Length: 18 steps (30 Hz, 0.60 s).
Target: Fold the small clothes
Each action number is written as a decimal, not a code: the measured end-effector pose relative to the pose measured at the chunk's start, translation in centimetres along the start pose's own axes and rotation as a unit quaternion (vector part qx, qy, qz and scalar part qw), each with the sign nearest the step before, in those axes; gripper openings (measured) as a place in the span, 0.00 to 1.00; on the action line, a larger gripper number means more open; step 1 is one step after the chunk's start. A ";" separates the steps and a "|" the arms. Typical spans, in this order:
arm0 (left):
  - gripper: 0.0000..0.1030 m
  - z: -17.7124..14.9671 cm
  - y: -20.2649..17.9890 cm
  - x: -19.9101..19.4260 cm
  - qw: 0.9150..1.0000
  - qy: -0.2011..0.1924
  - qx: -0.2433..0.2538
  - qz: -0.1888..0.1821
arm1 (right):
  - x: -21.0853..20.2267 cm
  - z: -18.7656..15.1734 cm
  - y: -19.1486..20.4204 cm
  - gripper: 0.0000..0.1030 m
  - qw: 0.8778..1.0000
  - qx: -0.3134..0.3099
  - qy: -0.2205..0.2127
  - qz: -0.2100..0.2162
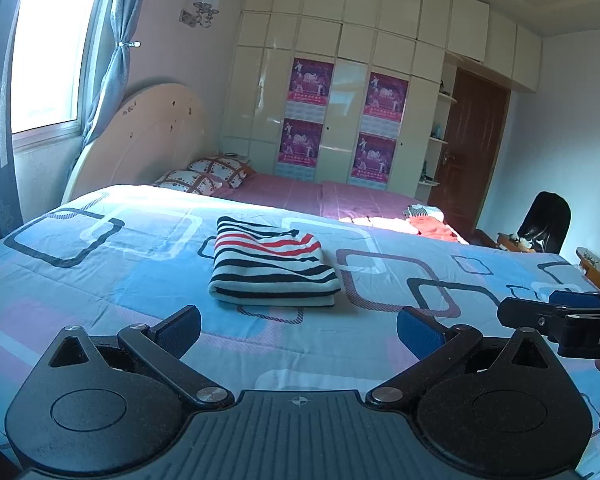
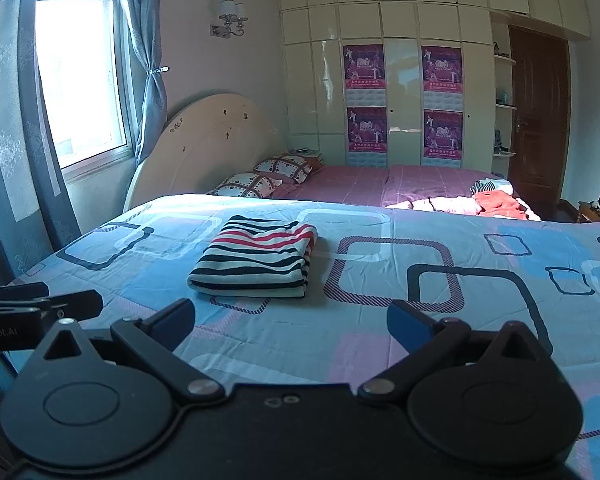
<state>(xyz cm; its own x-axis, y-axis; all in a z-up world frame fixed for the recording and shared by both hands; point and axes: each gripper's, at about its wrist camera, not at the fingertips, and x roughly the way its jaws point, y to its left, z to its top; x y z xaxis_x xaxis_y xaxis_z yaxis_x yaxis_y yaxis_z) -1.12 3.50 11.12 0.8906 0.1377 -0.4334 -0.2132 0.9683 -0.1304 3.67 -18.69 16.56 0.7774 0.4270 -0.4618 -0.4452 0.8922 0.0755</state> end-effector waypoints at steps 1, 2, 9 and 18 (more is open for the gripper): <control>1.00 0.0 0.0 0.0 1.000 0.000 0.000 0.000 | 0.0 0.0 0.0 0.99 1.000 0.000 0.000 0.000; 1.00 0.1 0.0 0.0 1.000 0.000 0.000 0.000 | 0.0 0.0 0.0 0.99 1.000 0.000 0.000 0.000; 1.00 0.1 -0.1 -0.1 1.000 0.001 0.002 0.002 | 0.0 0.1 0.0 0.99 1.000 0.000 0.000 0.000; 1.00 0.2 -0.3 0.0 1.000 0.002 0.002 0.000 | 0.1 0.0 -0.1 0.99 1.000 0.000 -0.002 0.000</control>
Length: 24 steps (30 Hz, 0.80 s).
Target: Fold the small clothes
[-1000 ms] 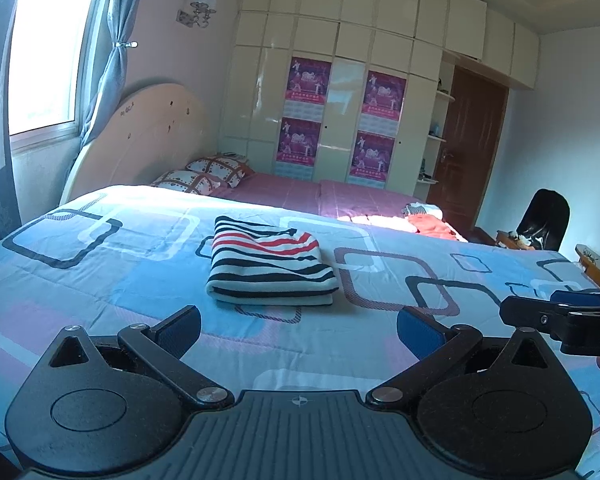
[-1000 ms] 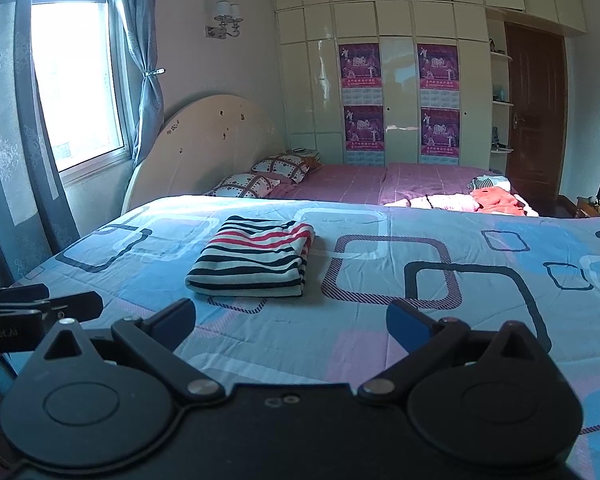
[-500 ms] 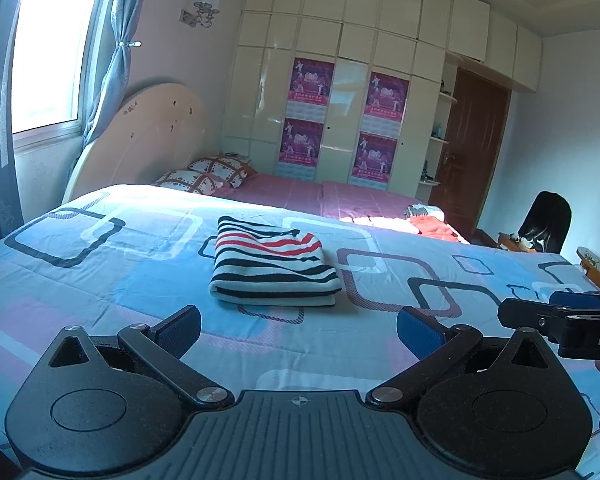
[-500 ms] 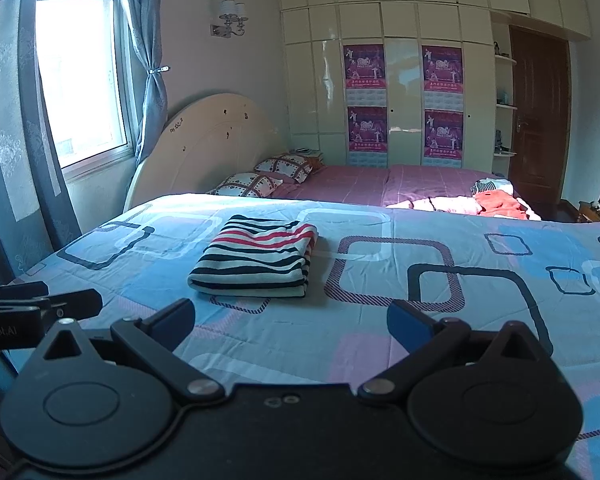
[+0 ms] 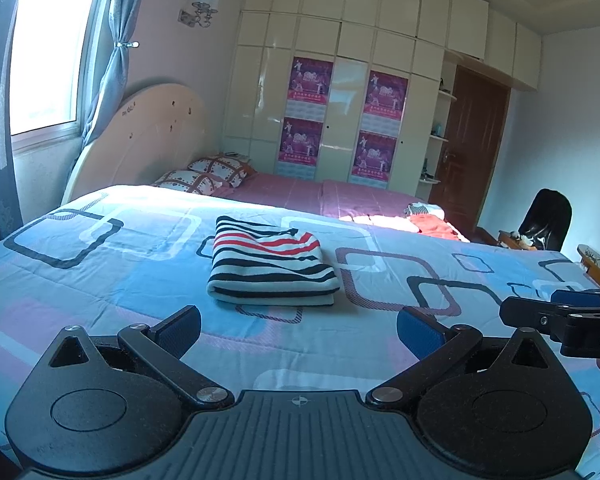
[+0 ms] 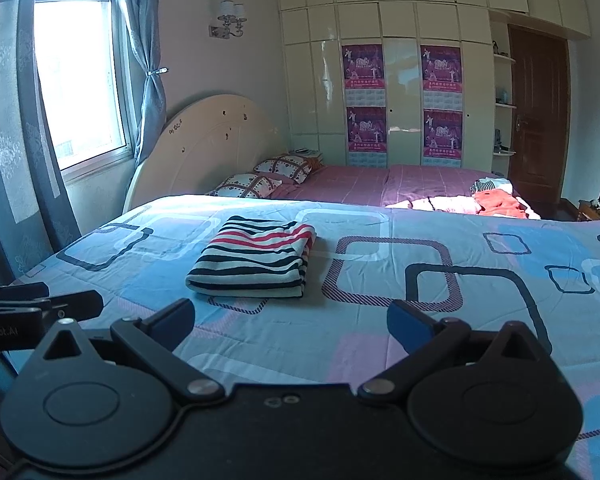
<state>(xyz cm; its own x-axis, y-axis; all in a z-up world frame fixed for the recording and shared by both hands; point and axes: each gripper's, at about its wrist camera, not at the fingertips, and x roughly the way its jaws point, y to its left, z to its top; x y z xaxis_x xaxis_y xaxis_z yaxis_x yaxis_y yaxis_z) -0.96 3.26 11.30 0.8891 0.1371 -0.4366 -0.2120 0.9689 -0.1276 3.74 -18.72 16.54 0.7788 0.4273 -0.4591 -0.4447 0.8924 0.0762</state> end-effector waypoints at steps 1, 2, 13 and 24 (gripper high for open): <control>1.00 0.0 -0.1 0.0 1.000 0.000 0.000 0.001 | 0.0 0.0 0.0 0.99 1.000 0.000 0.000 0.000; 1.00 0.0 -0.1 0.0 1.000 0.000 0.001 0.000 | 0.0 0.0 0.0 0.99 1.000 0.000 0.000 0.001; 1.00 0.1 -0.4 0.1 1.000 -0.001 0.002 0.000 | -0.3 -0.2 -0.6 0.99 1.000 0.003 -0.002 0.002; 1.00 0.0 -0.4 0.1 1.000 0.000 0.001 0.000 | -0.6 -0.2 -0.8 0.99 1.000 0.001 -0.002 0.003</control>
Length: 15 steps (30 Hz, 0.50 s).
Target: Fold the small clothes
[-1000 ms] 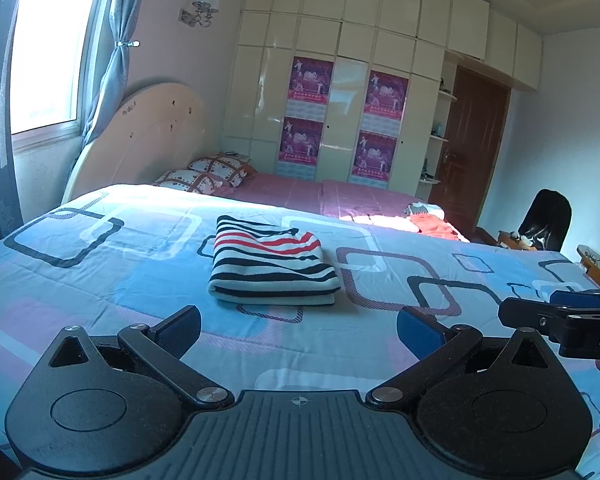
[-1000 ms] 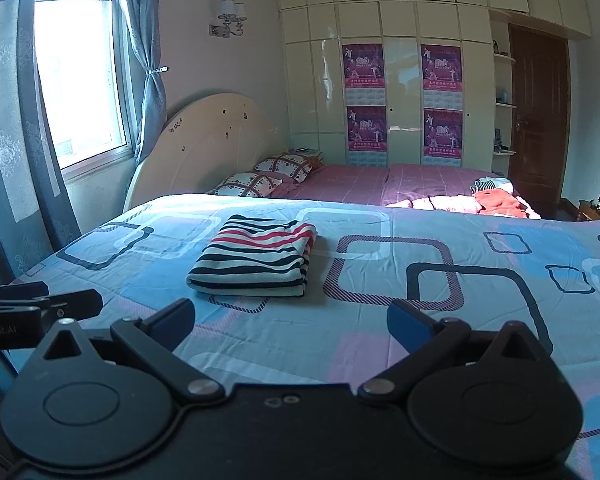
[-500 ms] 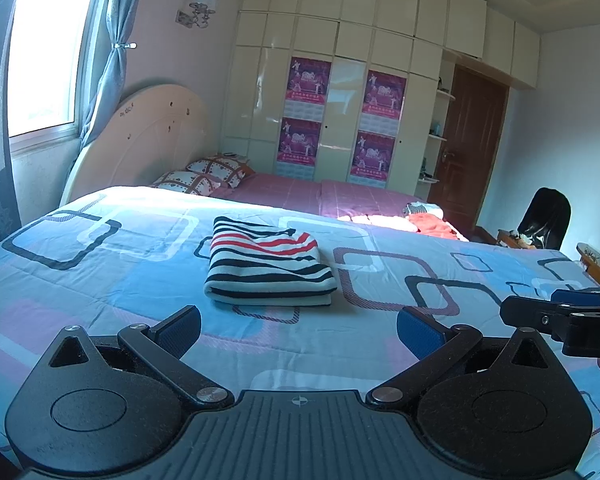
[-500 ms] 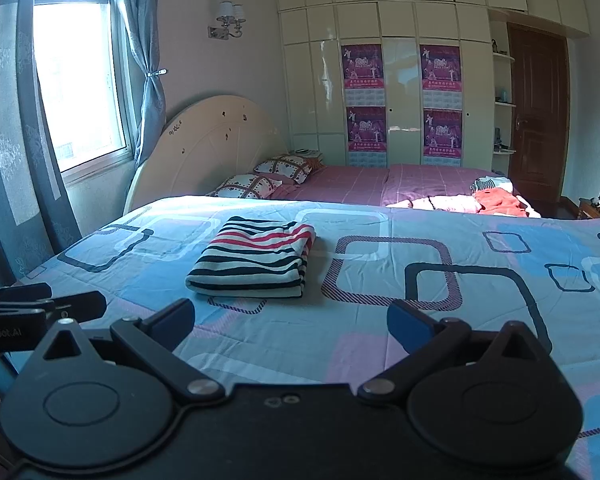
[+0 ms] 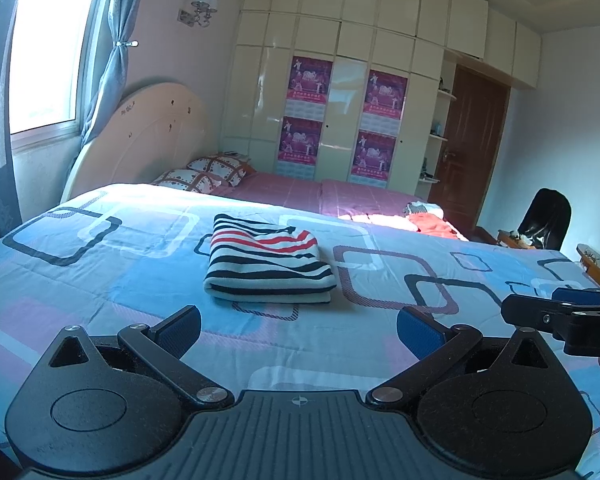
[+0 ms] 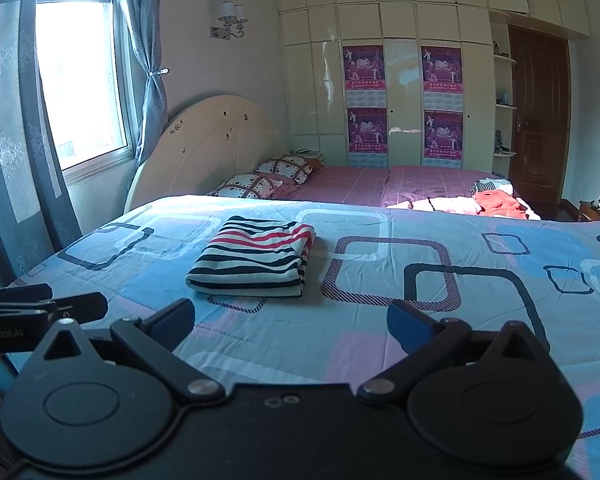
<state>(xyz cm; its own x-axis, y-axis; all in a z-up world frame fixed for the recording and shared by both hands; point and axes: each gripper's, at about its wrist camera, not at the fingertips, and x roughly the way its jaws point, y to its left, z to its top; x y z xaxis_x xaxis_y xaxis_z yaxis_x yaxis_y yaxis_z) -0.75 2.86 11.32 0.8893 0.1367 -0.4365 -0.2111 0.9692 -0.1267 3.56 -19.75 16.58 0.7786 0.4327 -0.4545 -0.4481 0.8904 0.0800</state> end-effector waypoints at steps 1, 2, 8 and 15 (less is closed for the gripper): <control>1.00 0.0 0.0 0.0 1.000 -0.001 0.001 -0.001 | -0.1 0.0 0.0 0.99 1.000 -0.001 -0.001 0.000; 1.00 0.0 0.0 0.0 1.000 -0.001 0.001 -0.001 | -0.1 0.0 -0.1 0.99 1.000 0.000 -0.002 0.000; 1.00 -0.4 -0.2 0.1 1.000 0.003 -0.001 -0.003 | -0.3 -0.1 -0.3 0.99 1.000 -0.002 0.002 0.000; 1.00 -0.6 -0.6 0.1 1.000 0.004 -0.002 -0.004 | -0.4 -0.1 -0.4 0.99 1.000 -0.004 0.002 -0.001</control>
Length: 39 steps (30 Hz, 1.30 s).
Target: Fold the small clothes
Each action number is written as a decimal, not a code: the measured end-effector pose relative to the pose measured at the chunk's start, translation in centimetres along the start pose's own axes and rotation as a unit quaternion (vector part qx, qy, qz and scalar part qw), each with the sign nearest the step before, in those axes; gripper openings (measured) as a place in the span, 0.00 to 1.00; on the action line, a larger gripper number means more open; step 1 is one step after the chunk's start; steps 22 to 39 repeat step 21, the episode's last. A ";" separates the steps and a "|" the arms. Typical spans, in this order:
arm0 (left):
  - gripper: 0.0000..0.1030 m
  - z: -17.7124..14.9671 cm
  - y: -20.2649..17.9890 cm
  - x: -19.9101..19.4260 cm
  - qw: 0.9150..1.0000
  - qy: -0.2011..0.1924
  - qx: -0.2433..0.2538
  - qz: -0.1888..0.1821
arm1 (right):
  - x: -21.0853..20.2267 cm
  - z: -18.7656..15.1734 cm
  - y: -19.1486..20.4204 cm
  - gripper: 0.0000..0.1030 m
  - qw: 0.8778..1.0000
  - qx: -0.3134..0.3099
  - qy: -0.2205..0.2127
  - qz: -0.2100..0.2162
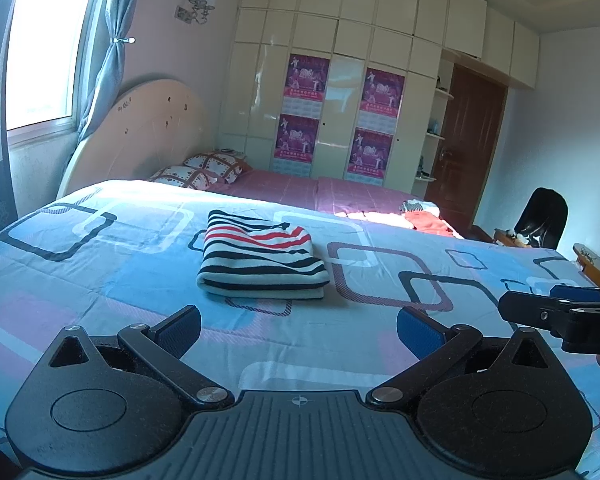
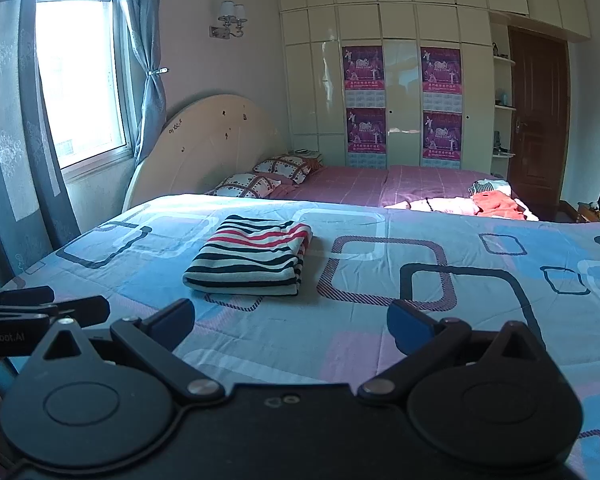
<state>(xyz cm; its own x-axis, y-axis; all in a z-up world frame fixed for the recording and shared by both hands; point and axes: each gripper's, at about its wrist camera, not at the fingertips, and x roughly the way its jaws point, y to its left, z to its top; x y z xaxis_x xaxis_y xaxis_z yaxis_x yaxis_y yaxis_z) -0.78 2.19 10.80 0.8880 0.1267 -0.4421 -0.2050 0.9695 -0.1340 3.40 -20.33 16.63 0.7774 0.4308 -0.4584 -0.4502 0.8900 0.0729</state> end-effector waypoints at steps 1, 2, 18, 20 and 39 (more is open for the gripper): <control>1.00 0.0 -0.1 0.0 1.000 0.000 0.000 0.000 | 0.0 0.0 0.0 0.99 1.000 0.000 0.000 0.000; 1.00 0.0 -0.1 0.0 1.000 -0.001 0.000 0.000 | 0.0 0.0 0.0 0.99 1.000 0.000 0.000 0.000; 0.99 0.6 -0.9 -0.5 0.999 -0.033 0.017 0.017 | 0.0 0.0 0.0 0.99 1.000 0.001 0.000 0.000; 1.00 0.7 -1.1 -0.6 0.999 -0.035 0.022 0.020 | 0.0 0.0 0.0 0.99 1.000 0.000 -0.001 -0.001; 1.00 0.7 -1.2 -0.5 0.999 -0.030 0.022 0.024 | 0.0 0.0 -0.1 0.99 1.000 -0.001 -0.002 -0.001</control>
